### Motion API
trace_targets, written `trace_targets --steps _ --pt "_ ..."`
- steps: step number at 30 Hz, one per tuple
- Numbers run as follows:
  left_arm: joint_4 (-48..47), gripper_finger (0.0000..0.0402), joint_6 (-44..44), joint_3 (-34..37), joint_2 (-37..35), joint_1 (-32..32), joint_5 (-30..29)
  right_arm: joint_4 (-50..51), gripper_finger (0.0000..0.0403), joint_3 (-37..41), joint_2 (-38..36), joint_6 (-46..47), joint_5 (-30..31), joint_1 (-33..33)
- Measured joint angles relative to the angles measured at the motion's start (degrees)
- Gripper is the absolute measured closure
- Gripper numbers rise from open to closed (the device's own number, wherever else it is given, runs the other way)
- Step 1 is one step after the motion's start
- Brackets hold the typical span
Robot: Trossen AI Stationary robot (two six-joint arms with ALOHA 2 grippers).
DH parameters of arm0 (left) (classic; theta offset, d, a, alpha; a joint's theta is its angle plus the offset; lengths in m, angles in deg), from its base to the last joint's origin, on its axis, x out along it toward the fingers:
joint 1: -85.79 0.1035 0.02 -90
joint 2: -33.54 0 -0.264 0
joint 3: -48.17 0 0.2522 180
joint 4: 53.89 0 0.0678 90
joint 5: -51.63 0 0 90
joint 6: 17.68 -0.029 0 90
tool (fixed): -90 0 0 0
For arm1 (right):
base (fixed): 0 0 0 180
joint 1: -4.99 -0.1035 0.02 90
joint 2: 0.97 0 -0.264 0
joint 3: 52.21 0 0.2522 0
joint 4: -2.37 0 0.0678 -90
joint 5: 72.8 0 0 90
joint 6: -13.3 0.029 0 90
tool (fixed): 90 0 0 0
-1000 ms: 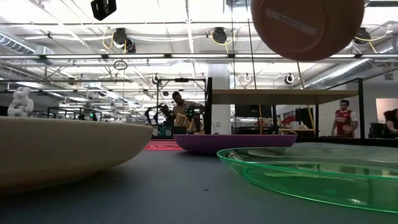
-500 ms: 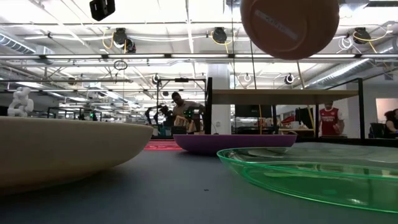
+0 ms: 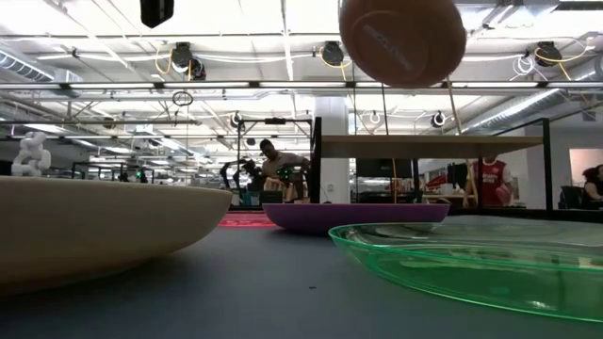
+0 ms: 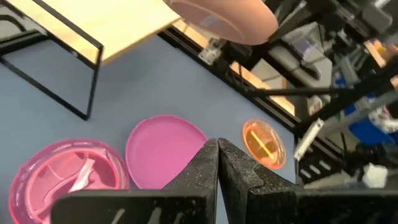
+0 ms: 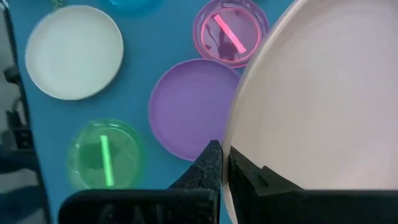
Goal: Place and stack plates onto a shelf
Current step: Put the large light orange plate on the shelf
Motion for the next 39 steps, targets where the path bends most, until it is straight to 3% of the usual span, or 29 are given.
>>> trace_targets --steps 16,23,31,39 --pt "-4.1 0.0387 9.2 0.0 0.0 0.0 -3.4 0.6 0.0403 0.0 0.0 -36.5 -0.1 13.6" --pt "-5.3 0.0387 12.7 0.4 0.0 0.0 -3.4 0.1 0.0403 0.5 0.2 -44.7 -0.1 20.2" --pt "-5.5 0.0387 7.9 2.0 0.0 0.0 -4.0 -1.3 0.0403 9.1 0.2 -50.7 0.0 23.8" --pt "-5.3 0.0387 4.1 3.6 0.0 0.4 -9.5 -9.7 0.0403 18.6 0.3 -59.7 7.3 23.9"
